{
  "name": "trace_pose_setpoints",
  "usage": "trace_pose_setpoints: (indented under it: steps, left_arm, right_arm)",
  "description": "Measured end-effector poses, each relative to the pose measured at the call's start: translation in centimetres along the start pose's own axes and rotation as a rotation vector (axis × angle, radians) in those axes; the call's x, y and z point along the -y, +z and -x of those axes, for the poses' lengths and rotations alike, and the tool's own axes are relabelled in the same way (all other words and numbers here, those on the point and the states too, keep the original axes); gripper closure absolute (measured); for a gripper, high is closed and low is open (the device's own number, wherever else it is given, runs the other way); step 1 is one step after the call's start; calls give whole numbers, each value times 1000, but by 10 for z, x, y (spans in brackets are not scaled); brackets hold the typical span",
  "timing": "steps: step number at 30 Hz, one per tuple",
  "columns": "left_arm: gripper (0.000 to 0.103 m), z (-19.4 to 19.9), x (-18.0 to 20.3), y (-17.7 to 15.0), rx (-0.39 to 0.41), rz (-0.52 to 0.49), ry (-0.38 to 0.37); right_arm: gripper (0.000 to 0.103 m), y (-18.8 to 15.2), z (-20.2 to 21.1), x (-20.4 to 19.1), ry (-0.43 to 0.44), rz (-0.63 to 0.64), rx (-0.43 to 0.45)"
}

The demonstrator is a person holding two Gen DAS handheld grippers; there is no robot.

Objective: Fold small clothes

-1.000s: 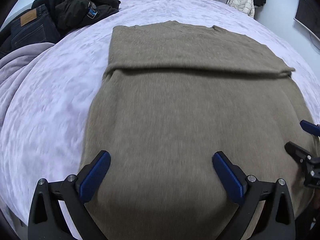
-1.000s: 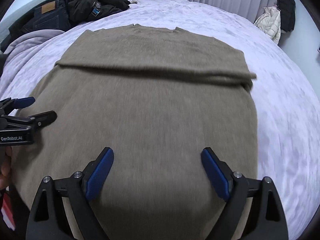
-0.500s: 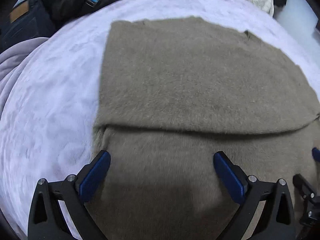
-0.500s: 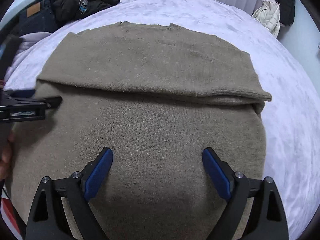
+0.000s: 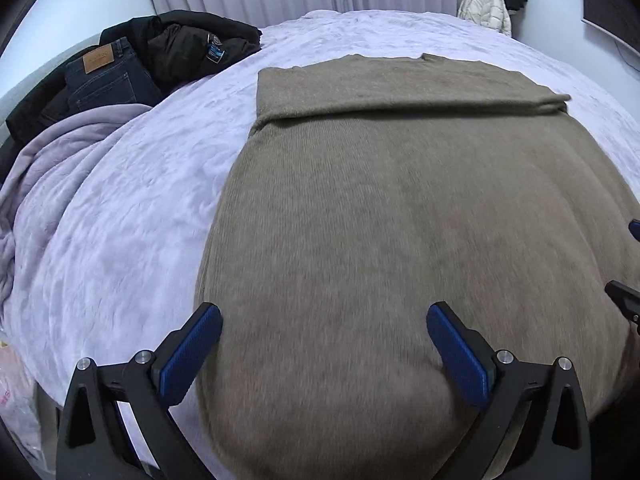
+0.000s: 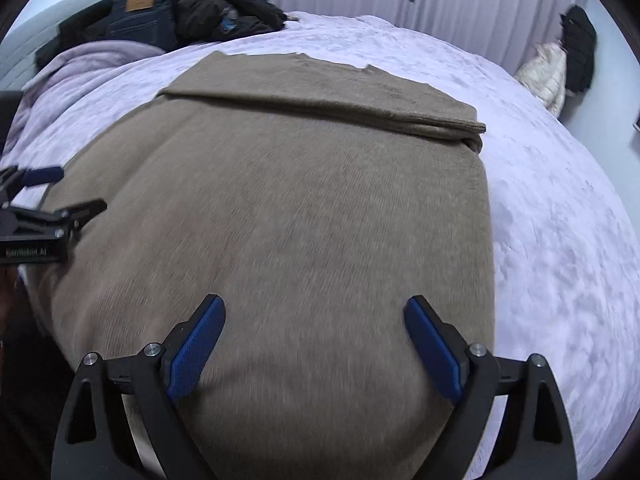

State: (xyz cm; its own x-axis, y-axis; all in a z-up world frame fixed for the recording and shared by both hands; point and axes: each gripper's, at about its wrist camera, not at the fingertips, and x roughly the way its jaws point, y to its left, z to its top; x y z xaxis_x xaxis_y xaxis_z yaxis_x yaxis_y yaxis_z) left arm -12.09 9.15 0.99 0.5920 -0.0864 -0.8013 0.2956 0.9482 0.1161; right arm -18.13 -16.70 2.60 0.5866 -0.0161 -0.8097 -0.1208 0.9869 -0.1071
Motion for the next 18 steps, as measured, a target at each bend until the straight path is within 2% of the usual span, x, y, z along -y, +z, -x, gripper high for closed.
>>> trace_pose_setpoints:
  steps: [4, 7, 9, 11, 13, 15, 16, 18]
  left_arm:
    - [0, 15, -10, -10, -25, -36, -43]
    - [0, 37, -2, -8, 36, -65, -104]
    - [0, 47, 14, -2, 83, -92, -161]
    - [0, 48, 36, 4, 90, -154, -203]
    - [0, 39, 57, 2, 72, -221, -165]
    - [0, 18, 62, -8, 1, -249, -131]
    - [0, 13, 54, -14, -18, -224, -165]
    - [0, 15, 32, -21, -31, -154, -237]
  right_arm:
    - [10, -26, 19, -6, 3, 114, 2]
    - [10, -31, 27, -15, -1, 200, -57]
    - [10, -27, 37, -23, 1, 229, -28]
    - [10, -19, 46, -37, 60, 242, 46]
    - [10, -12, 40, -55, 99, 299, 67]
    - [10, -14, 22, -70, 87, 366, 25]
    - [10, -18, 13, -73, 74, 386, -4]
    - [10, -27, 12, -65, 98, 371, 5]
